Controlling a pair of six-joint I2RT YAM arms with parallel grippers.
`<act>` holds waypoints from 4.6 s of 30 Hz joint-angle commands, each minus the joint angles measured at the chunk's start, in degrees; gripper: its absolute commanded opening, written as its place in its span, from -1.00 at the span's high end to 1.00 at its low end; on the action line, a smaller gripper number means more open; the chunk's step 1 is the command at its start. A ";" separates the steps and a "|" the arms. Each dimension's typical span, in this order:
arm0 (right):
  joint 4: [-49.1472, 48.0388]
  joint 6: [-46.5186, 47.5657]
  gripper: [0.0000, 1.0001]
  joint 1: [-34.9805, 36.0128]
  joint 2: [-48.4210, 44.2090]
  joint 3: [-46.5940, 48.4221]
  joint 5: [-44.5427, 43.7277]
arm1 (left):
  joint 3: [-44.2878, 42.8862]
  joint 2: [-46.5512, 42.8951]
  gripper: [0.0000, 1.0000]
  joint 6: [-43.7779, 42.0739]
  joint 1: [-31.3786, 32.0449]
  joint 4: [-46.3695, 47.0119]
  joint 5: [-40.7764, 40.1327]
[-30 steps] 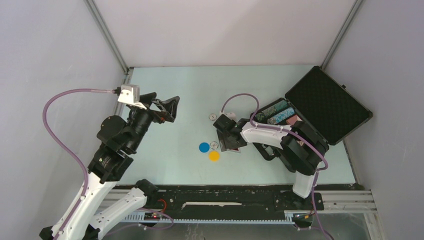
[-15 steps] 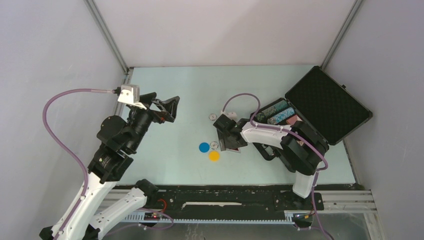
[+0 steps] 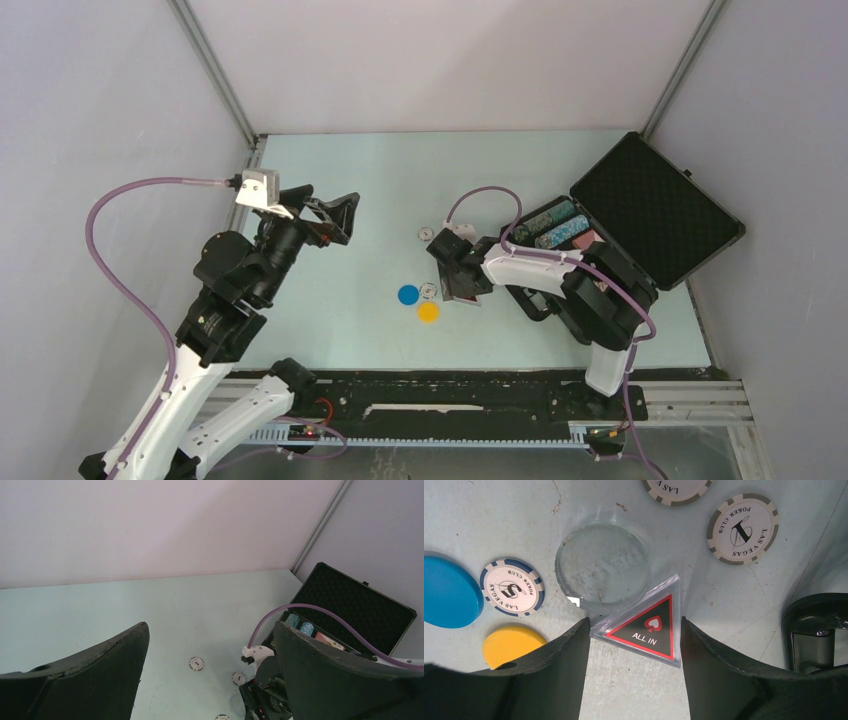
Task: Pack up texas hold em set
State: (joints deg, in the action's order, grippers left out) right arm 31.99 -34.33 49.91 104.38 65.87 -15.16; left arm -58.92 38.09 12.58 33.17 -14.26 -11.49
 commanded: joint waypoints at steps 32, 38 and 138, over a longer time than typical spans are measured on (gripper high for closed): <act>7.98 18.35 -0.01 -41.94 -29.26 -2.36 2.20 | 1.66 -1.43 -1.00 0.17 0.29 1.78 0.92; 6.29 19.07 -0.03 -49.24 -24.97 -1.79 7.78 | 1.56 -1.55 -0.99 0.34 0.47 1.78 1.14; -1.27 25.59 -0.93 -49.27 -17.91 -4.40 4.43 | 2.09 0.20 -1.00 0.43 1.72 2.22 1.60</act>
State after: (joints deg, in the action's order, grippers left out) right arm 33.01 -8.99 0.84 88.44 60.71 -10.72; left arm -58.22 38.35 13.04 34.61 -14.09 -10.24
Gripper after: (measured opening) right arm 0.965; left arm 0.996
